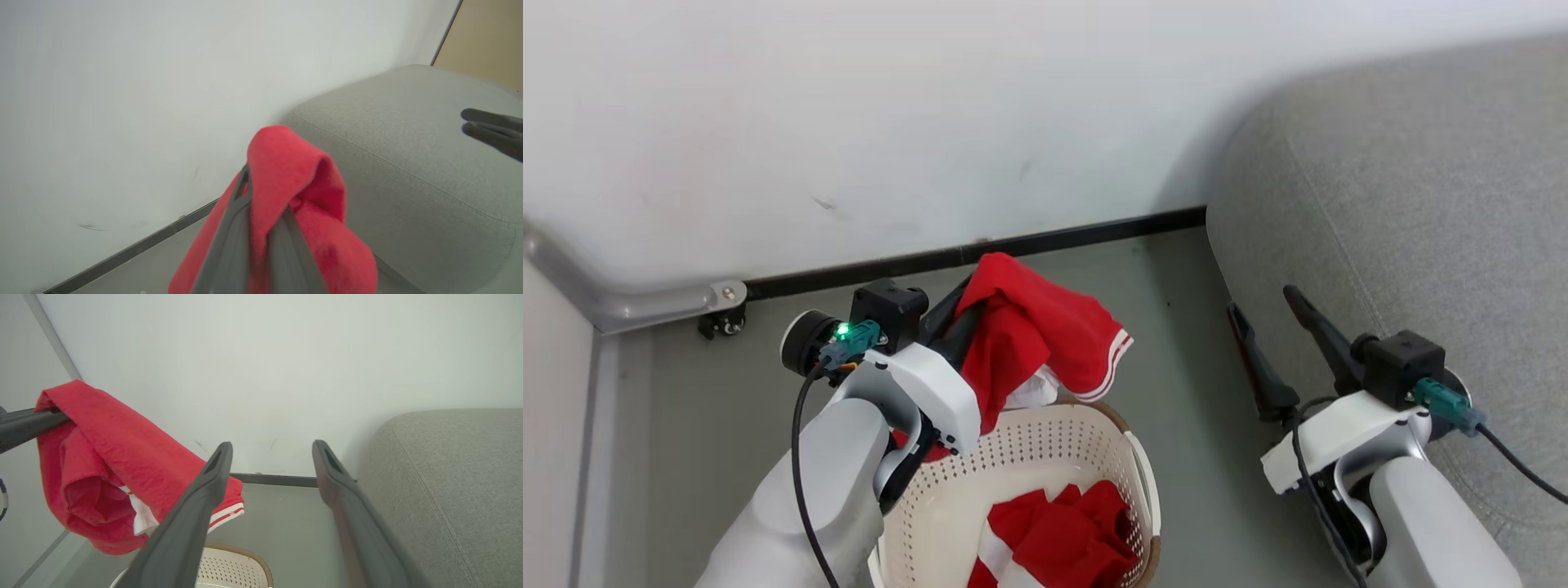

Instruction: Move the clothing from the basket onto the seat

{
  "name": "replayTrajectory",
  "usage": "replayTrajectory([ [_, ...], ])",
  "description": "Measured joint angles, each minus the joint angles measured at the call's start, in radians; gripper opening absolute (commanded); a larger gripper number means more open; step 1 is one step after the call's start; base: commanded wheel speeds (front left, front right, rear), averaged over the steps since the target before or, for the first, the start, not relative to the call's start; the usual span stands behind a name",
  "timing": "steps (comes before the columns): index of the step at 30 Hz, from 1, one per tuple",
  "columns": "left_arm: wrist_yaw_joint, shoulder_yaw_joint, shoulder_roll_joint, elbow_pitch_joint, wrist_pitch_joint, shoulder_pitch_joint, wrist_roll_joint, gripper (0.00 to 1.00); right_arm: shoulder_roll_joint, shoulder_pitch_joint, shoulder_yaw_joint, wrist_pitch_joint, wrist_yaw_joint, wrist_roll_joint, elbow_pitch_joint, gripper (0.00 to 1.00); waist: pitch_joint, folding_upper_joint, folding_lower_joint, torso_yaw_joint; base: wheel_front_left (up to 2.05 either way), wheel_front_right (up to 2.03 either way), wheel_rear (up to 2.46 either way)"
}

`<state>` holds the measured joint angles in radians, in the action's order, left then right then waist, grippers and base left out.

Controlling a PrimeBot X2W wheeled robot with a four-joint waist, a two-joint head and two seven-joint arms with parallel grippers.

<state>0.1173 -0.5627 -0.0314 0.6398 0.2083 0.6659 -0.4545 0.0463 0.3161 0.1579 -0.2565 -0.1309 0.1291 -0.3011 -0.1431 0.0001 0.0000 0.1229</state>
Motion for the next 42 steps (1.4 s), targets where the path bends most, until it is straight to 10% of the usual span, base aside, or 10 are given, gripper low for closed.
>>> replayTrajectory([
  [42, -0.038, -0.157, -0.001, -0.063, -0.093, -0.082, -0.178, 0.00, 0.028, 0.016, 0.384, 0.000, 0.000, 0.041, -0.172, 1.00, 0.221, 0.0000, 0.0000, -0.093, 0.00, 0.00, 0.00],
])
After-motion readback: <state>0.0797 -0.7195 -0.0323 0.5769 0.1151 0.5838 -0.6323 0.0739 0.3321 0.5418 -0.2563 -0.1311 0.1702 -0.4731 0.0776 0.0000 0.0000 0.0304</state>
